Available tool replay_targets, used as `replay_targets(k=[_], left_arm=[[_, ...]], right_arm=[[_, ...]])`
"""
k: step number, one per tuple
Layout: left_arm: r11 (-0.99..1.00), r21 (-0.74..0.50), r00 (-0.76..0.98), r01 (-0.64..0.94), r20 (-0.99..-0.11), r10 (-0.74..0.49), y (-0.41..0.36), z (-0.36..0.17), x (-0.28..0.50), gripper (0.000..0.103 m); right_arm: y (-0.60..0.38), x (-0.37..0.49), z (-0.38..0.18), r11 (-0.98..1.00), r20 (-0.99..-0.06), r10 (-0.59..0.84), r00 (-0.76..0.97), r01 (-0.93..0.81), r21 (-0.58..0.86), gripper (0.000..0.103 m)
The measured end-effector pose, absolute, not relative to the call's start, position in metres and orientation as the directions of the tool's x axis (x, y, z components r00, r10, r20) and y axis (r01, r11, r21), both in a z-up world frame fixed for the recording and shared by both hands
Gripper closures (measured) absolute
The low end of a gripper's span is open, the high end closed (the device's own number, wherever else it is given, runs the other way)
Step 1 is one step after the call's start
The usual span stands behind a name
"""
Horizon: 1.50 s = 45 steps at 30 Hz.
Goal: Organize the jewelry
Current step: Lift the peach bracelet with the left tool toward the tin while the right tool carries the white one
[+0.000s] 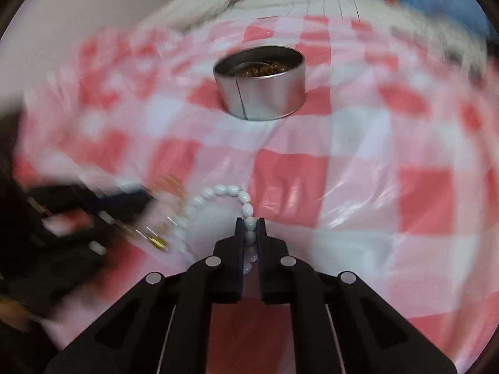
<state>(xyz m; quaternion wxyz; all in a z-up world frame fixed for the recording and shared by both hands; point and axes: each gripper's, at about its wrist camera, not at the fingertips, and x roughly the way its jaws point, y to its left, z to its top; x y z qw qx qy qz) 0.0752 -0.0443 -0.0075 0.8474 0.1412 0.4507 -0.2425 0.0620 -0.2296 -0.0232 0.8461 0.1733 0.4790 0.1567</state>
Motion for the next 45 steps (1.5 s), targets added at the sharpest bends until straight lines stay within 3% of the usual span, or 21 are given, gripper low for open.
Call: replay_targets(k=[5, 12, 45], left_arm=[[0.847, -0.051, 0.484, 0.529, -0.802, -0.35, -0.041, 0.01, 0.072, 0.096], [0.837, -0.043, 0.5, 0.545, -0.785, -0.366, -0.044, 0.021, 0.062, 0.096], [0.83, -0.178, 0.53, 0.529, -0.694, -0.487, -0.04, 0.048, 0.091, 0.096]], right_arm=[[-0.255, 0.052, -0.005, 0.715, -0.526, 0.633, 0.568, -0.168, 0.679, 0.095], [-0.269, 0.043, 0.003, 0.618, -0.388, 0.678, 0.624, -0.199, 0.76, 0.095], [-0.274, 0.08, 0.017, 0.57, -0.329, 0.694, 0.641, -0.21, 0.794, 0.095]])
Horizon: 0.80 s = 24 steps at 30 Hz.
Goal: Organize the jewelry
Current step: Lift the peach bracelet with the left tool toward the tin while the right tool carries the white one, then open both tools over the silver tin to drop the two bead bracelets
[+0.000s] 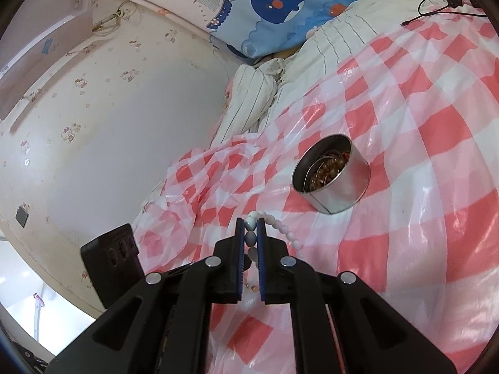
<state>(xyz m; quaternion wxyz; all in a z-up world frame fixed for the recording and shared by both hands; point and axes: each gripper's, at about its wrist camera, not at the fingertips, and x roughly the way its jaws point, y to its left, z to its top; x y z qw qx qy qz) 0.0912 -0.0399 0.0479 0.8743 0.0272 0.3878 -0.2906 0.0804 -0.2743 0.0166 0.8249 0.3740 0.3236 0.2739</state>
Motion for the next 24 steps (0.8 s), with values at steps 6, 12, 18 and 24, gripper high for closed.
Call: replay_targets(k=[6, 12, 18, 24], left_arm=[[0.804, -0.249, 0.519, 0.541, -0.653, -0.552, -0.044, 0.065, 0.116, 0.096], [0.783, -0.325, 0.498, 0.531, -0.627, -0.599, -0.053, 0.07, 0.151, 0.096], [0.756, -0.38, 0.492, 0.533, -0.588, -0.642, -0.067, 0.078, 0.18, 0.096], [0.862, -0.279, 0.534, 0.424, -0.691, -0.487, -0.079, 0.044, 0.223, 0.096]], right_arm=[[-0.277, 0.094, 0.019, 0.564, -0.321, 0.698, 0.64, -0.215, 0.797, 0.095], [-0.284, 0.106, 0.016, 0.554, -0.319, 0.696, 0.644, -0.198, 0.808, 0.095], [-0.293, 0.114, 0.016, 0.562, -0.324, 0.687, 0.65, -0.193, 0.805, 0.095], [-0.298, 0.125, 0.013, 0.554, -0.319, 0.683, 0.657, -0.181, 0.813, 0.095]])
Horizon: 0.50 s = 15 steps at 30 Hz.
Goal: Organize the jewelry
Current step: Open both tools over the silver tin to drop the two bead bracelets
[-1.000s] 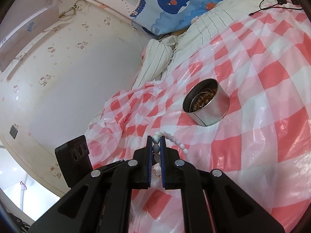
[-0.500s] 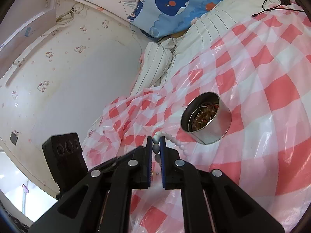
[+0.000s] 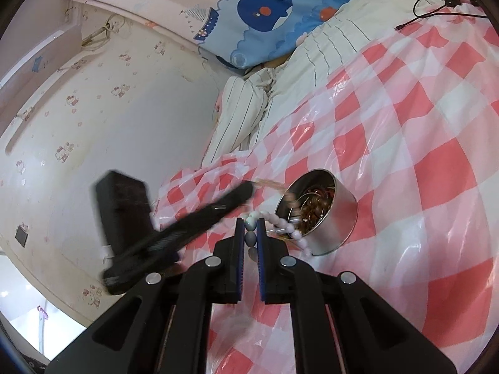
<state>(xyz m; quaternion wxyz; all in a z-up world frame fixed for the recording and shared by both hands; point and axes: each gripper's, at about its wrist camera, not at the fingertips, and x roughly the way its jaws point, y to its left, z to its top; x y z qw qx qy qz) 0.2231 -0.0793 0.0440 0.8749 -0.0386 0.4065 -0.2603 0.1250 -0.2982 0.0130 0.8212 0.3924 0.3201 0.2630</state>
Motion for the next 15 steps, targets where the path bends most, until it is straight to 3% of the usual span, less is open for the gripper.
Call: replay_targets(k=[3, 5, 9, 10, 12, 15], left_arm=[[0.888, -0.27, 0.538, 0.371, -0.717, -0.443, -0.067, 0.031, 0.23, 0.093], [0.894, -0.266, 0.555, 0.362, -0.709, -0.436, -0.059, 0.034, 0.23, 0.08], [0.899, -0.296, 0.586, 0.323, -0.684, -0.436, -0.038, 0.04, 0.229, 0.067], [0.901, -0.299, 0.589, 0.316, -0.683, -0.433, -0.035, 0.04, 0.23, 0.063], [0.91, -0.3, 0.599, 0.286, -0.685, -0.414, -0.028, 0.038, 0.228, 0.057], [0.925, -0.247, 0.607, 0.288, -0.7, -0.376, -0.029, 0.035, 0.217, 0.054]], right_arm=[[-0.294, 0.134, 0.016, 0.548, -0.314, 0.692, 0.65, -0.189, 0.815, 0.095], [-0.289, 0.145, 0.02, 0.536, -0.3, 0.702, 0.646, -0.202, 0.819, 0.095], [-0.278, 0.168, 0.023, 0.485, -0.249, 0.731, 0.636, -0.228, 0.844, 0.094], [-0.275, 0.173, 0.022, 0.51, -0.277, 0.72, 0.637, -0.214, 0.833, 0.094], [-0.27, 0.185, 0.01, 0.662, -0.454, 0.608, 0.651, -0.1, 0.742, 0.093], [-0.273, 0.184, -0.006, 0.751, -0.571, 0.499, 0.652, 0.003, 0.66, 0.088]])
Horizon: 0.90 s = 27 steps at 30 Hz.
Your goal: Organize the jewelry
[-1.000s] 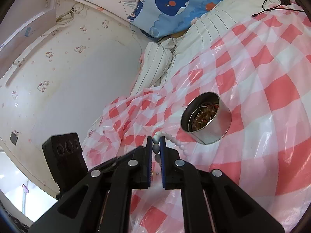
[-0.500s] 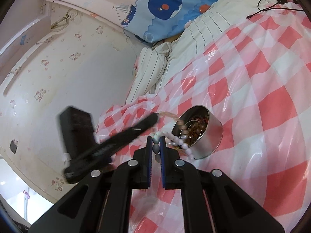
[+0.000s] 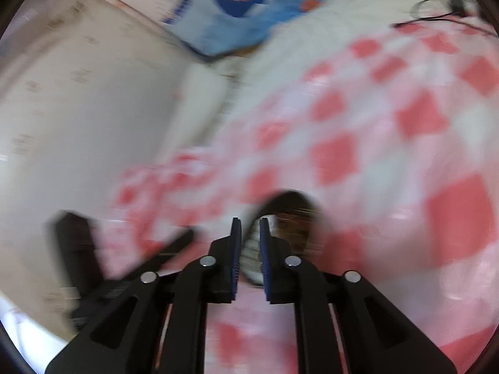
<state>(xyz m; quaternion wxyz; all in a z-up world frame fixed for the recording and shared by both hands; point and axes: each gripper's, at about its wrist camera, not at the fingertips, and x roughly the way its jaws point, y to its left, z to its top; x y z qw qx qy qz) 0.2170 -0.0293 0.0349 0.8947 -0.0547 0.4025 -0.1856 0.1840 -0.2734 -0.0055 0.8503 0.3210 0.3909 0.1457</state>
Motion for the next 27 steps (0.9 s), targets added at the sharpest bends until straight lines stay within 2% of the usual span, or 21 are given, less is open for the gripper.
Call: replay_targets(k=[4, 6, 7, 8, 11, 14, 19, 27], left_arm=[[0.943, -0.134, 0.632, 0.304, -0.712, -0.304, -0.039, 0.035, 0.194, 0.043], [0.946, -0.072, 0.646, 0.315, -0.714, -0.27, -0.042, 0.035, 0.177, 0.038], [0.948, -0.043, 0.654, 0.315, -0.714, -0.25, -0.044, 0.035, 0.167, 0.03], [0.951, -0.012, 0.667, 0.31, -0.709, -0.227, -0.044, 0.035, 0.155, 0.024], [0.953, 0.06, 0.701, 0.296, -0.691, -0.174, -0.041, 0.038, 0.124, 0.015], [0.953, 0.111, 0.722, 0.282, -0.679, -0.135, -0.035, 0.038, 0.092, 0.008], [0.961, 0.102, 0.721, 0.256, -0.682, -0.119, -0.022, 0.037, 0.059, 0.008], [0.975, 0.071, 0.719, 0.212, -0.687, -0.107, 0.0, 0.032, 0.027, 0.008]], right_arm=[[-0.283, 0.164, -0.004, 0.783, -0.597, 0.436, 0.674, 0.042, 0.62, 0.066], [-0.28, 0.149, 0.001, 0.809, -0.612, 0.414, 0.673, 0.037, 0.587, 0.062], [-0.277, 0.143, 0.002, 0.819, -0.621, 0.404, 0.671, 0.037, 0.573, 0.058], [-0.273, 0.135, 0.003, 0.835, -0.636, 0.388, 0.667, 0.037, 0.548, 0.05], [-0.264, 0.113, 0.006, 0.881, -0.674, 0.336, 0.658, 0.034, 0.473, 0.037], [-0.255, 0.086, 0.011, 0.916, -0.695, 0.281, 0.661, 0.031, 0.399, 0.033], [-0.243, 0.044, 0.01, 0.953, -0.715, 0.193, 0.672, 0.046, 0.301, 0.024], [-0.225, -0.003, -0.008, 0.966, -0.75, 0.148, 0.644, 0.07, 0.251, 0.021]])
